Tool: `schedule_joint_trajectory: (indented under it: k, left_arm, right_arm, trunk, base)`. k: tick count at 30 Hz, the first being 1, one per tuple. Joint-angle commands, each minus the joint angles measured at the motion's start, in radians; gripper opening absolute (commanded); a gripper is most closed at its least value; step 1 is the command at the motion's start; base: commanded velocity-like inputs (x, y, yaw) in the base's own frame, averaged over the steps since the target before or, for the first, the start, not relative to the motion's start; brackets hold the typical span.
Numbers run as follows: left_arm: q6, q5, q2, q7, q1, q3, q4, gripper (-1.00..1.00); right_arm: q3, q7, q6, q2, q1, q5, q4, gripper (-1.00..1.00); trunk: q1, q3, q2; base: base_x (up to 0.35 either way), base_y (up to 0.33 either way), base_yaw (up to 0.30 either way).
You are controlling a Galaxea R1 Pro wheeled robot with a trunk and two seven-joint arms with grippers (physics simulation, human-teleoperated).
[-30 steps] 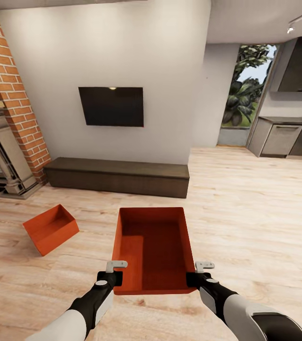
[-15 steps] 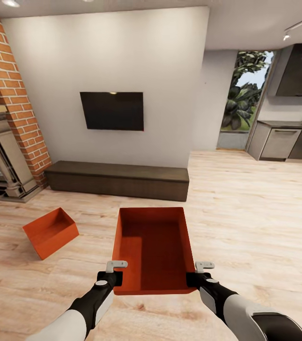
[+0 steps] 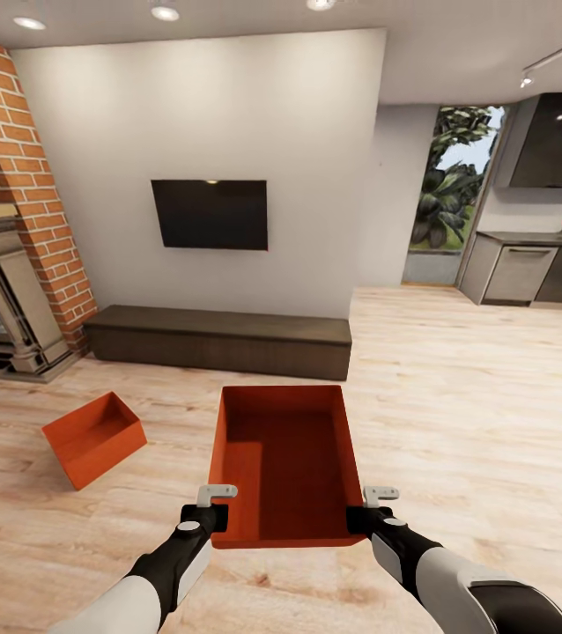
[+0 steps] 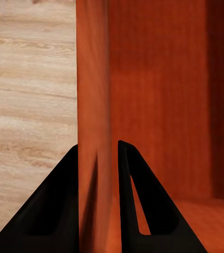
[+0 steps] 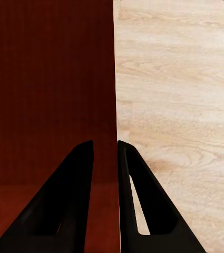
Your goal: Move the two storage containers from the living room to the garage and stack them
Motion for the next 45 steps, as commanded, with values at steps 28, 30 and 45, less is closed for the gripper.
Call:
schedule_joint_trajectory:
  k: [28, 30, 45]
  left_arm:
    - [0.002, -0.017, 0.0, 0.064, -0.001, 0.016, -0.002, -1.0]
    - [0.002, -0.017, 0.0, 0.064, -0.001, 0.016, -0.002, -1.0]
    - [0.002, -0.017, 0.001, 0.064, -0.001, 0.016, -0.002, -1.0]
  right_arm:
    - [-0.019, 0.001, -0.002, 0.001, -0.001, -0.001, 0.004, -1.0]
    - [-0.019, 0.001, -0.003, 0.001, -0.001, -0.001, 0.004, -1.0]
    - [-0.019, 0.001, -0.002, 0.001, -0.001, -0.001, 0.004, -1.0]
  trunk:
    - [0.001, 0.043, -0.002]
    - [0.001, 0.046, -0.002]
    - [0.001, 0.07, -0.002]
  base:
    - [0.0, 0.0, 0.0]
    - [0.0, 0.0, 0.0]
    - [0.0, 0.0, 0.0]
